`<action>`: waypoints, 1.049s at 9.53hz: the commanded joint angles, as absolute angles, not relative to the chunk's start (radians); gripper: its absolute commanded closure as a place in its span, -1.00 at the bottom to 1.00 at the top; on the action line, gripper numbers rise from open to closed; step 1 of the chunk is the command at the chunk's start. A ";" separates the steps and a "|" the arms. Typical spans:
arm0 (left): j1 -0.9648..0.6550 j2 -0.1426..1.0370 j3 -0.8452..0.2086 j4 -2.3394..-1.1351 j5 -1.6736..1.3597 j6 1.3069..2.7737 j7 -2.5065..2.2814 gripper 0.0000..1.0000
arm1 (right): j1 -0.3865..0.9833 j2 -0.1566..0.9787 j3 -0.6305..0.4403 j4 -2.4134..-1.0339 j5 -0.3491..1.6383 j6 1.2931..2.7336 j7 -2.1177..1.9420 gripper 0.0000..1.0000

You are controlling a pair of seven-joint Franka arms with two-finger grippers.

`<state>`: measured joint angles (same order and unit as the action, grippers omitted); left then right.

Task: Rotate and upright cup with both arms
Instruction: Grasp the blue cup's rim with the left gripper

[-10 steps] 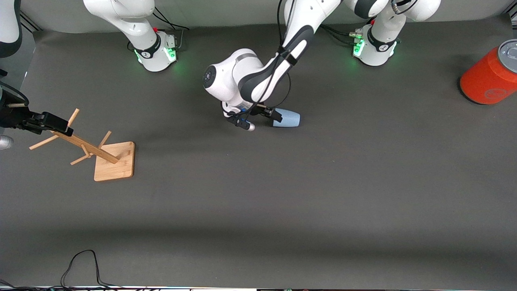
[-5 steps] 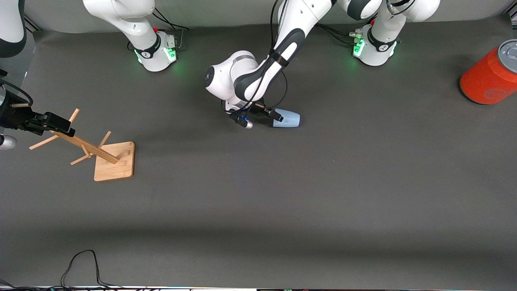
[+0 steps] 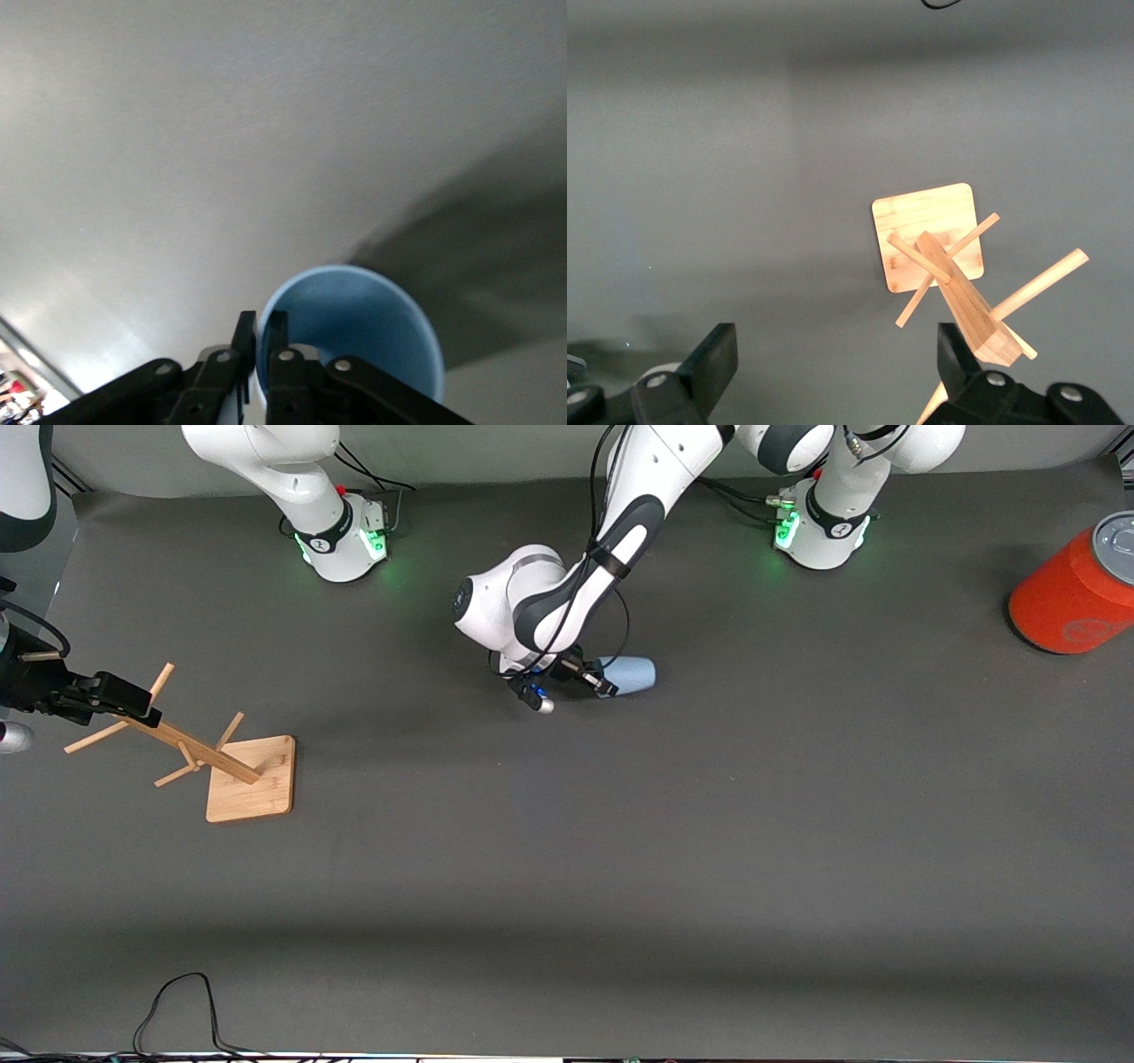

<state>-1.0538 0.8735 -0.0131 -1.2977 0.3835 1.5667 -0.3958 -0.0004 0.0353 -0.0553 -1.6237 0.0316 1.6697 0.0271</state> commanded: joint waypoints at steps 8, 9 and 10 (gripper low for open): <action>-0.851 0.450 0.186 -1.219 0.217 1.399 -0.429 1.00 | 0.014 0.041 -0.060 -1.617 0.025 1.672 0.015 -1.00; -0.810 0.364 0.187 -1.271 0.181 1.414 -0.452 1.00 | 0.014 0.041 -0.060 -1.617 0.023 1.672 0.006 -1.00; -0.764 0.300 0.186 -1.317 0.175 1.437 -0.457 1.00 | 0.014 0.040 -0.060 -1.617 0.020 1.672 0.005 -1.00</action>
